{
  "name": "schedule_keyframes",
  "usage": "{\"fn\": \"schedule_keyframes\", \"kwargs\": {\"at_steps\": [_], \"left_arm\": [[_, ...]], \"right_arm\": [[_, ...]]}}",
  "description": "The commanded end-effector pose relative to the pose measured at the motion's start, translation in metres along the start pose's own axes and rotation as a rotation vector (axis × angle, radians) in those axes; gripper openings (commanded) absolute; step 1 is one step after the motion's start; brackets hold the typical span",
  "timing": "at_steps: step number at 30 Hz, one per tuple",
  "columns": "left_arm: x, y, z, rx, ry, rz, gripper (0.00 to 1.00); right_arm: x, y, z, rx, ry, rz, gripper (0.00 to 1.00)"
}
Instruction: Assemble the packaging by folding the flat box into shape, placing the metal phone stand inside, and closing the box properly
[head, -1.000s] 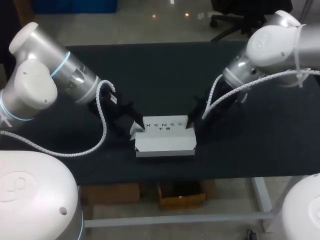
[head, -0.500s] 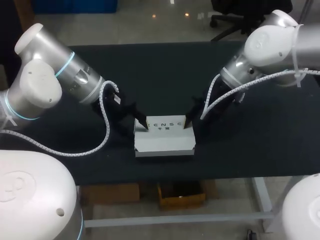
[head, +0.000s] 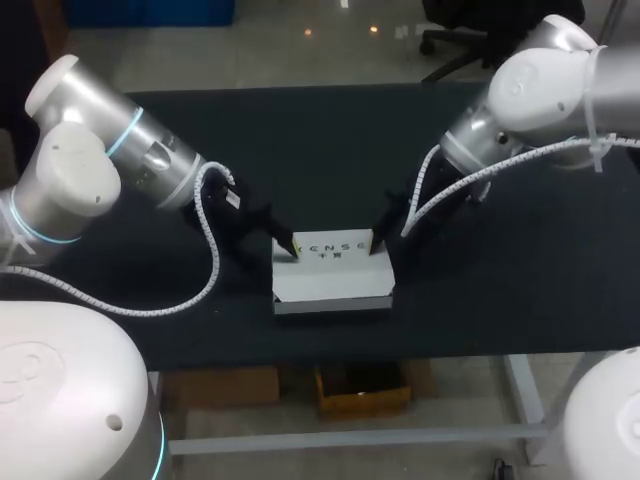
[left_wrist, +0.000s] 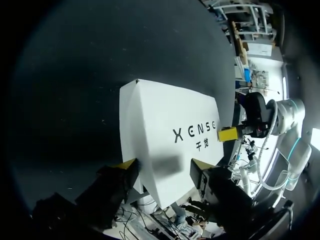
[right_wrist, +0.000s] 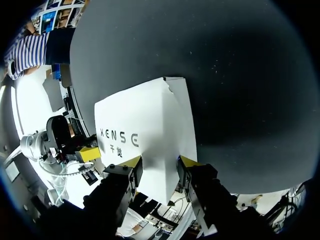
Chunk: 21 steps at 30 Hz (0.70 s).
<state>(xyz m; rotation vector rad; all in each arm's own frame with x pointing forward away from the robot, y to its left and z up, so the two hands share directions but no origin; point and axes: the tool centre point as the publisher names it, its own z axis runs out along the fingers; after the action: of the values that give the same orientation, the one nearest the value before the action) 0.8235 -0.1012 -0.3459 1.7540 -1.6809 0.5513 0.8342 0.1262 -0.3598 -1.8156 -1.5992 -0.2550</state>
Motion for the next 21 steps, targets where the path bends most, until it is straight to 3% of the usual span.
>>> {"fn": "schedule_keyframes", "kwargs": {"at_steps": [1,21], "left_arm": [[0.0065,-0.0013,0.0,-0.008,0.009,0.003,0.7],[0.009,-0.0045,-0.0083,-0.047,0.036,-0.055,0.71]], "right_arm": [[0.0084,-0.0038,-0.001,-0.007,-0.006,0.0,0.43],[0.008,-0.0029,-0.0071,0.003,0.015,0.01,0.42]]}}
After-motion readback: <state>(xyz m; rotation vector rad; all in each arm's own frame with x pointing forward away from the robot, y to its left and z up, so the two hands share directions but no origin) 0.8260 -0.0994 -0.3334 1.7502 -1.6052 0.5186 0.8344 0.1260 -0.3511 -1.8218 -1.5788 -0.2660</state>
